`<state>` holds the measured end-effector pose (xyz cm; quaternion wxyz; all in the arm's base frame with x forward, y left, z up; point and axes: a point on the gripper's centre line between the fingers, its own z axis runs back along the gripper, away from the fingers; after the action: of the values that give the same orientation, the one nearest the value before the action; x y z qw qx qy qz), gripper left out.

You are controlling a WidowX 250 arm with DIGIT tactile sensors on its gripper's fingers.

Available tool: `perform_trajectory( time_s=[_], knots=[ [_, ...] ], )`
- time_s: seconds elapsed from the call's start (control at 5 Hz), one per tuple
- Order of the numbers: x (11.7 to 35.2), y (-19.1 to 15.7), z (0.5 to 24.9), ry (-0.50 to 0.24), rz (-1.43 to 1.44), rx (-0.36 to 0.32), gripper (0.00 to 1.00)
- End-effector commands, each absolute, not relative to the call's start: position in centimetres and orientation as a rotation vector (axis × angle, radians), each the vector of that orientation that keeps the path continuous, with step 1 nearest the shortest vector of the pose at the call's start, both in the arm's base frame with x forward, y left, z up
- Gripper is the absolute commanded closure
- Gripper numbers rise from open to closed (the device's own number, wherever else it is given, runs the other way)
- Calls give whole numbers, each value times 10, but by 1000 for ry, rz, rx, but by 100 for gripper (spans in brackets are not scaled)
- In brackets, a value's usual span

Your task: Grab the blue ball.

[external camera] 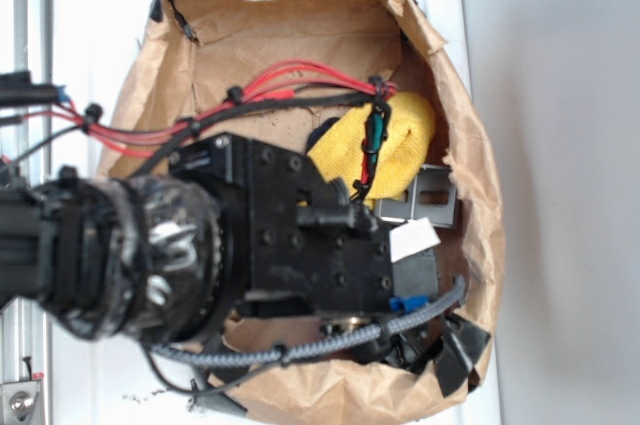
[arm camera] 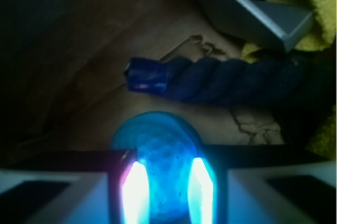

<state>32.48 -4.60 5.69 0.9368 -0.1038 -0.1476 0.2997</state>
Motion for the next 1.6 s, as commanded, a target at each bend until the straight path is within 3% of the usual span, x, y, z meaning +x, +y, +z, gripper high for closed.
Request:
perform_trajectory(
  time_s=[0.0,0.2,0.6,0.8,1.0,1.2,1.4],
  knots=[
    [323,-45,79,-345,576,-231,100],
    [325,-49,78,-334,568,-216,100],
    [319,-37,81,-336,529,-299,100],
    [299,-19,112,-325,430,-335,100],
    [253,14,164,-315,386,-243,100],
    [223,26,220,-279,367,-144,100],
    [232,30,245,-231,358,-68,100]
  ],
)
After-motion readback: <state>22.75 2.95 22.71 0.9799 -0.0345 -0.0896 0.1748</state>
